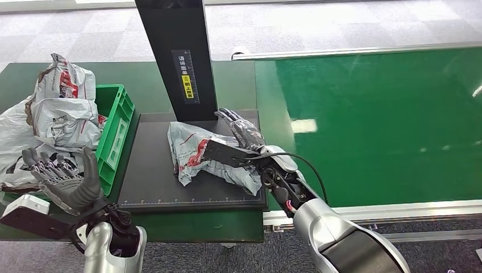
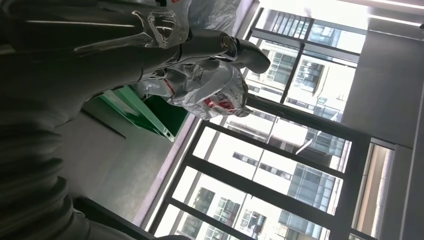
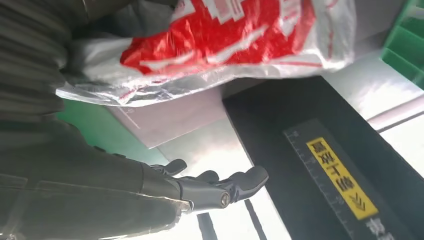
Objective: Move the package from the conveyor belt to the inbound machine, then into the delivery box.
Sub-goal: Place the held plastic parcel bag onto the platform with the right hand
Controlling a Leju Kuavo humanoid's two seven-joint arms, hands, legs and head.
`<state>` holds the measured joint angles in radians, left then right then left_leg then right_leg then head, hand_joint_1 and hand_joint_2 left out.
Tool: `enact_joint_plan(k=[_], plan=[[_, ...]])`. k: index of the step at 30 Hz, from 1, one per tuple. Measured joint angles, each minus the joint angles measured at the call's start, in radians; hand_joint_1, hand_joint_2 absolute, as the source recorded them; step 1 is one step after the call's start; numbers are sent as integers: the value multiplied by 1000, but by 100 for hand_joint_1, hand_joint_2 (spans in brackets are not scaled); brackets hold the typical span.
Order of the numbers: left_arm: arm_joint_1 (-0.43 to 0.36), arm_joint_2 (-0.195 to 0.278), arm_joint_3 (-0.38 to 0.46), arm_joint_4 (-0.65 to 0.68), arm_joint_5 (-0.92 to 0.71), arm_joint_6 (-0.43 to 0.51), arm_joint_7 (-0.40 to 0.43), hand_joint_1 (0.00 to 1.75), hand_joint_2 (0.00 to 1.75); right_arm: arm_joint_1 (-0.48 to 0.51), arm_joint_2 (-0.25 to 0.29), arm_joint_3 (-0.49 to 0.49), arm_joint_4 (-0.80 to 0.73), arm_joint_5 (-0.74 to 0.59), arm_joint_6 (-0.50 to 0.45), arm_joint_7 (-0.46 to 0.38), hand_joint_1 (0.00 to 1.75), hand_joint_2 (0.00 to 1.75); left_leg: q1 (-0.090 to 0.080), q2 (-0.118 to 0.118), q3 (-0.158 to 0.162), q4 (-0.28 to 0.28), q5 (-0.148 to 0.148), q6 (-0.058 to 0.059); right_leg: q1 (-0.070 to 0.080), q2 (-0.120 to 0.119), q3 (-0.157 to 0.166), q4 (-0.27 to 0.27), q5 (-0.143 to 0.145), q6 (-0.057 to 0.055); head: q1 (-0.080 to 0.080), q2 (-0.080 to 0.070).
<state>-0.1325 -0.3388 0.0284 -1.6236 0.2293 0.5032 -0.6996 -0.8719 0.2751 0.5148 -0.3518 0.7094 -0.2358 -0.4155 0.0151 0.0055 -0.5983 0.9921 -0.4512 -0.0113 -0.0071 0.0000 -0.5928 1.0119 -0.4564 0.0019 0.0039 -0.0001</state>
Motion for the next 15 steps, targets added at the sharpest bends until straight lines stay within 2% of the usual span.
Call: enact_joint_plan(k=[3, 5, 7, 10, 15], plan=[[0, 0, 0, 0, -7, -5, 0, 0, 175, 7, 4, -50, -7, -123, 40, -112, 0, 175, 0, 0, 0, 0, 0, 0, 0, 0, 0, 0, 0, 0, 0, 0], [-1, 0, 1, 3, -14, -11, 0, 0, 175, 15, 8, -104, -24, -232, 103, -194, 0, 175, 0, 0, 0, 0, 0, 0, 0, 0, 0, 0, 0, 0, 0, 0], [-5, 0, 3, 14, -28, -22, 0, 0, 175, 25, 11, -158, -51, -328, 182, -240, 0, 175, 0, 0, 0, 0, 0, 0, 0, 0, 0, 0, 0, 0, 0, 0], [-11, 0, 7, 36, -47, -38, 0, 0, 175, 36, 13, -216, -93, -398, 253, -258, 0, 175, 0, 0, 0, 0, 0, 0, 0, 0, 0, 0, 0, 0, 0, 0], [-15, 0, 11, 57, -54, -44, 0, 0, 175, 49, 15, -259, -129, -414, 268, -261, 0, 175, 0, 0, 0, 0, 0, 0, 0, 0, 0, 0, 0, 0, 0, 0]])
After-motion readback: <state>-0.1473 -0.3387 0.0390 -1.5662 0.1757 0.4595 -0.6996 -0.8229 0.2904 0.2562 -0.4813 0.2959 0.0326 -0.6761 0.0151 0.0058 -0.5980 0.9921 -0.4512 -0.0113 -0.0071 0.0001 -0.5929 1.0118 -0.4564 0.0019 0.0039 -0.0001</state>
